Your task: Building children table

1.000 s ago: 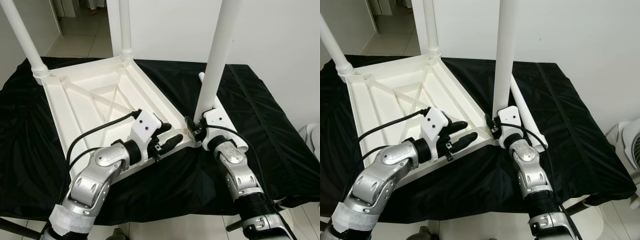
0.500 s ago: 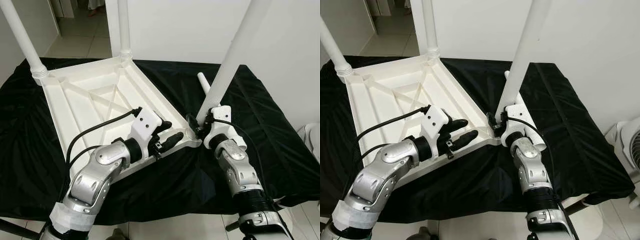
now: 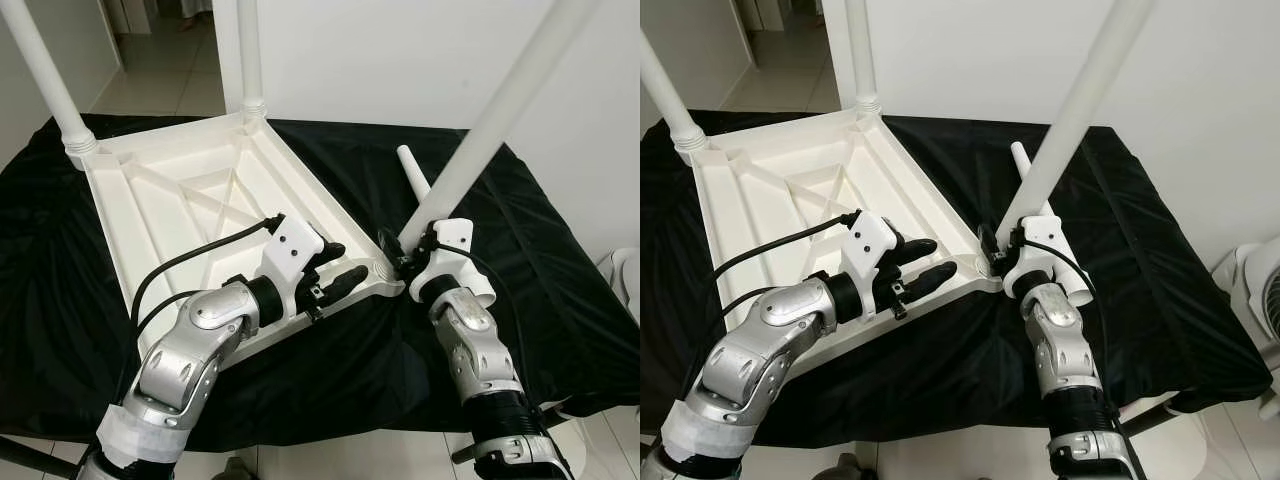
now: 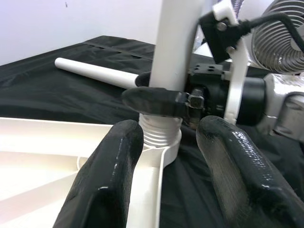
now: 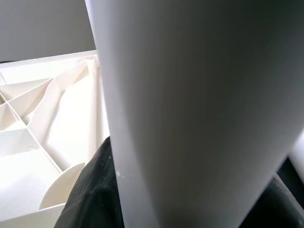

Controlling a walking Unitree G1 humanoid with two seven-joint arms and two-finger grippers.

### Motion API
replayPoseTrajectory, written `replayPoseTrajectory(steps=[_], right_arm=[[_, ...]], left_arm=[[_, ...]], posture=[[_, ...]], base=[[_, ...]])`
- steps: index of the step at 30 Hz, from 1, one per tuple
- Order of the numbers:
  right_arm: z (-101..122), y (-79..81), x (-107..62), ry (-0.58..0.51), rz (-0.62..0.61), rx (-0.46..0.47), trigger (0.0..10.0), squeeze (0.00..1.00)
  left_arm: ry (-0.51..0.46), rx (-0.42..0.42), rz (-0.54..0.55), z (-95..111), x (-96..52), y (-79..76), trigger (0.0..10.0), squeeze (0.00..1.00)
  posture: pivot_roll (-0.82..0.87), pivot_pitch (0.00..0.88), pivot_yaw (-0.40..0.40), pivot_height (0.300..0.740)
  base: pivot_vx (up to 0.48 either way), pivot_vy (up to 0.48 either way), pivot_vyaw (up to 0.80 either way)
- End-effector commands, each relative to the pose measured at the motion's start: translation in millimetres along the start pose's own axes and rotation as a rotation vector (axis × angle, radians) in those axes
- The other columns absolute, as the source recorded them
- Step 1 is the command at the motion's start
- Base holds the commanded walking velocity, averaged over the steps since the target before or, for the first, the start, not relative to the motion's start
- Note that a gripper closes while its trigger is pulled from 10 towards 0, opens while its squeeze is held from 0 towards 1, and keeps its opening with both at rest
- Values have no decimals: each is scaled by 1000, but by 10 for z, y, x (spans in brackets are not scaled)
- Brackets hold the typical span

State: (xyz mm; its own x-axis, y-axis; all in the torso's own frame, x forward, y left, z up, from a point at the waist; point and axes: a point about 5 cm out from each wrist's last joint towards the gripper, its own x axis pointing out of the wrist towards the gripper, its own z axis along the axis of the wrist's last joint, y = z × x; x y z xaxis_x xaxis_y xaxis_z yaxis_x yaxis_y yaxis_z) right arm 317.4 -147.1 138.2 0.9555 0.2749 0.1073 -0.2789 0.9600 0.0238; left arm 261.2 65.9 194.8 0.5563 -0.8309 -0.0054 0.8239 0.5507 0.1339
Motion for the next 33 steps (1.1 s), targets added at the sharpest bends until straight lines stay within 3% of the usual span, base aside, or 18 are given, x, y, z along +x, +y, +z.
replayPoseTrajectory(steps=[1,8,9,13,18,22,29,31,33], right_arm=[[-181,56,-88,72,14,-35,10000,0],[-142,60,-112,47,27,-28,10000,0],[-178,83,-116,79,61,-90,10000,0],[-200,95,-101,108,89,-124,10000,0],[-176,135,-66,124,208,-272,10000,0],[-163,106,-59,124,239,-324,10000,0],[-171,-11,-60,140,203,-243,10000,0],[-197,-75,-50,160,163,-158,10000,0],[-197,-75,-50,160,163,-158,10000,0]], left_arm=[[7,3,-14,8,6,-20,10000,0],[7,6,-15,14,9,-15,10000,0],[8,8,-10,16,-1,0,10000,0],[8,8,-9,17,-3,4,10000,0],[8,10,-11,20,1,4,10000,0],[8,11,-11,21,-1,2,10000,0],[8,9,-10,24,-6,-1,10000,0],[8,8,-10,23,-9,-3,10000,0],[8,8,-10,23,-9,-3,10000,0]], posture=[[96,38,-27,740],[100,35,-29,740],[96,33,-26,740],[98,31,-26,740],[95,32,-25,740],[96,33,-27,740],[97,36,-30,740],[97,36,-26,740],[97,36,-26,740]], base=[[0,0,0],[0,0,0],[0,0,0],[0,0,0],[0,0,0],[0,0,0],[0,0,0],[0,0,0],[0,0,0]])
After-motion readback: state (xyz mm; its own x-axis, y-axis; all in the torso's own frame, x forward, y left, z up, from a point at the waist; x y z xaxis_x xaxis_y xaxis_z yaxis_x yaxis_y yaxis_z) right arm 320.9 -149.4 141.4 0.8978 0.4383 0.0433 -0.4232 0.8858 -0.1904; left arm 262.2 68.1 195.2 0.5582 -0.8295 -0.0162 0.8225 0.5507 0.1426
